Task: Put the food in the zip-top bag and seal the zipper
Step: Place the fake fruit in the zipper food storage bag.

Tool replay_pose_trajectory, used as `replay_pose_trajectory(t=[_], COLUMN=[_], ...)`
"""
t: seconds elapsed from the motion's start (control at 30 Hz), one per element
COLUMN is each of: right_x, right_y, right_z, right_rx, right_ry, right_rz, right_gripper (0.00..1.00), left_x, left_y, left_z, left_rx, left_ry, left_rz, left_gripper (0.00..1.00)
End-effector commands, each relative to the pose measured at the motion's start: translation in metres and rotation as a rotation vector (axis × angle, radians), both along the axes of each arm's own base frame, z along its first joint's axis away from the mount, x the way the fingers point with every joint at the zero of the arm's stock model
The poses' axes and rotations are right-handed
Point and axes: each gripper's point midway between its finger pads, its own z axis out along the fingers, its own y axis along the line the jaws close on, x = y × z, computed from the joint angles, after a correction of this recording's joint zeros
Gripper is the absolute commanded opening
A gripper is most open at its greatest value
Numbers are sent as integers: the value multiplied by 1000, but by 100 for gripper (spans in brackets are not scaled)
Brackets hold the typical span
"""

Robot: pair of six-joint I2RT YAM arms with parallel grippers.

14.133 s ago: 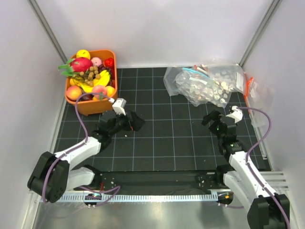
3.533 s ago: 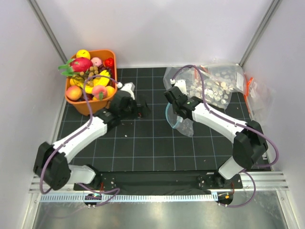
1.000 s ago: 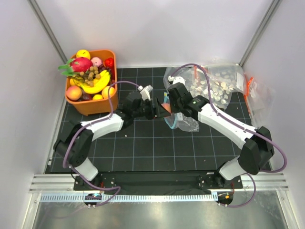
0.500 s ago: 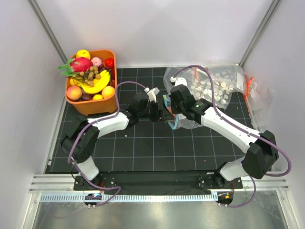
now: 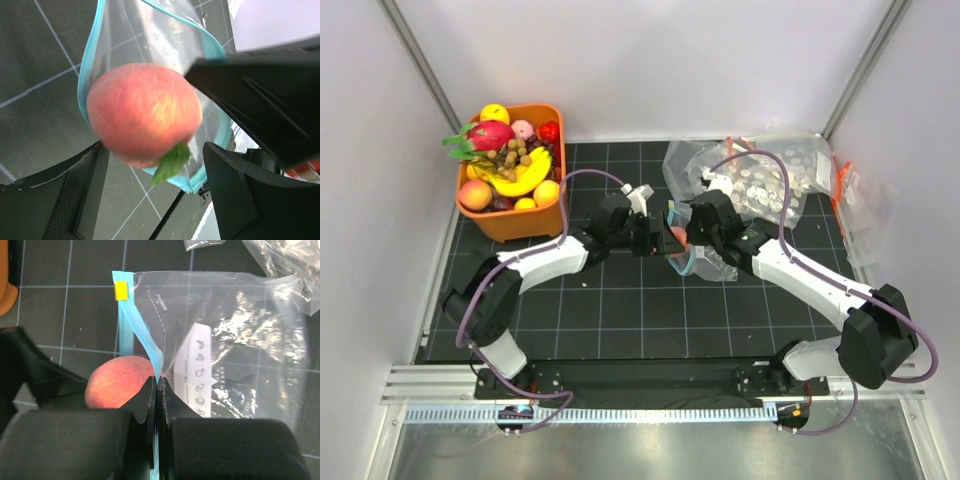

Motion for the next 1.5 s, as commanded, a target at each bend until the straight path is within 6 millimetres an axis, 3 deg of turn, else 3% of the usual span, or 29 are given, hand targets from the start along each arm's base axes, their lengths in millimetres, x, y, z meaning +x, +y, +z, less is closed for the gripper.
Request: replay_pose_trajectory(t=[0.0,0.3,0.4,0.43,0.53,0.6,0.73,0.8,0.93,1.07,1.3,1.47], right_x=[0,-1,-1,-1,-1,-1,-2,-3,-3,-3,-1,-8], right_y=[14,14,11,10,10,11,16,23,31,27,17,26], right_z=[9,6,6,7,8,7,4,3,1,3,-9,1], right_rx=[142,156,155,160,161,161,169,179,169,143,2,-185], right_ry=[-5,7,6,2,2,7,17,28,49,38,72,25], right_rz=[6,-1,-13,-17,-14,-9,16,47,77,72,72,80], right_gripper=[1,1,1,1,1,1,1,1,1,1,1,1], left_x=[5,7,9,12,13,13,14,14,17,18,24,25], left_y=[-4,1,6,8,11,11,4,-6,-14,-7,5,-3], left_z=[47,37,39,40,40,41,45,49,31,18,15,13], left_rx=[-72,-43,-30,-22,-1,1,-25,-38,30,78,135,137], left_ry=[-127,-121,-144,-153,-162,-167,-164,-155,-135,-127,-167,-164], left_rz=[-6,21,43,57,63,66,40,6,-15,2,40,6], left_gripper=[79,70,57,47,38,38,62,66,70,65,38,33])
